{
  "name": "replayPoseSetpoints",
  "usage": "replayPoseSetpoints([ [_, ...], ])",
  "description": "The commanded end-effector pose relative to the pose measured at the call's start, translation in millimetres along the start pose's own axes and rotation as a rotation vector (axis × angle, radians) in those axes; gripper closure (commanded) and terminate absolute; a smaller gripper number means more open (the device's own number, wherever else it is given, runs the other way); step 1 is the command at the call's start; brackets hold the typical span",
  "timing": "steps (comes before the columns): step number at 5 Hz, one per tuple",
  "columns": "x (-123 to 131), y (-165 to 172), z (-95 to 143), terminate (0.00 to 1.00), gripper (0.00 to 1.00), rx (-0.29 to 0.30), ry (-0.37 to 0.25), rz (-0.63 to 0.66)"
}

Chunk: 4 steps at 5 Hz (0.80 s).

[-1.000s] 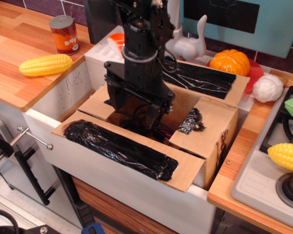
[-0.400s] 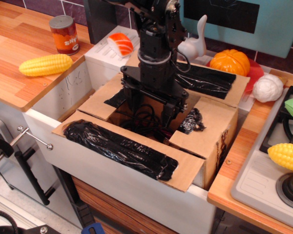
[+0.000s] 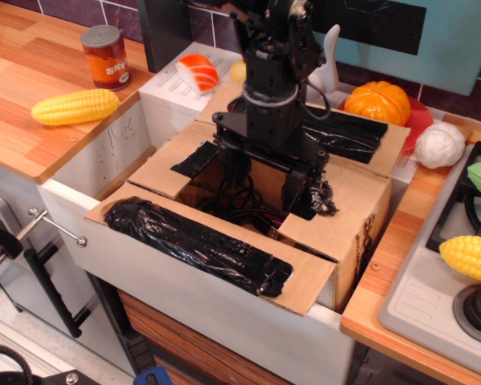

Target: Open small4fbox flaps

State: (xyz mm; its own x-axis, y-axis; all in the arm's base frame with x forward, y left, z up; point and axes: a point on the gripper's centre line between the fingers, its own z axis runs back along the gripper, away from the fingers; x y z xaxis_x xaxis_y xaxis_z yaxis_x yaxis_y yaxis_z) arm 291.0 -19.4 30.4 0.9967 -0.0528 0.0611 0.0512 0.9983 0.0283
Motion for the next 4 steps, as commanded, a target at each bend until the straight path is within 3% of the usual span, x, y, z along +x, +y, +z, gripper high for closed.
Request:
replayPoseSetpoints([
  [1,16.9,-34.9,34.9,0.00,0.00,-0.037,-0.023,-0.194],
  [2,18.9,-48.7,44.5,0.00,0.00,-0.059,-0.017,-0.195],
  [3,17.8,-66.5,39.7,0.00,0.00,-0.082,-0.035,-0.179],
  [4,13.8,-73.5,42.1,0.00,0.00,-0.063,-0.022,-0.166],
])
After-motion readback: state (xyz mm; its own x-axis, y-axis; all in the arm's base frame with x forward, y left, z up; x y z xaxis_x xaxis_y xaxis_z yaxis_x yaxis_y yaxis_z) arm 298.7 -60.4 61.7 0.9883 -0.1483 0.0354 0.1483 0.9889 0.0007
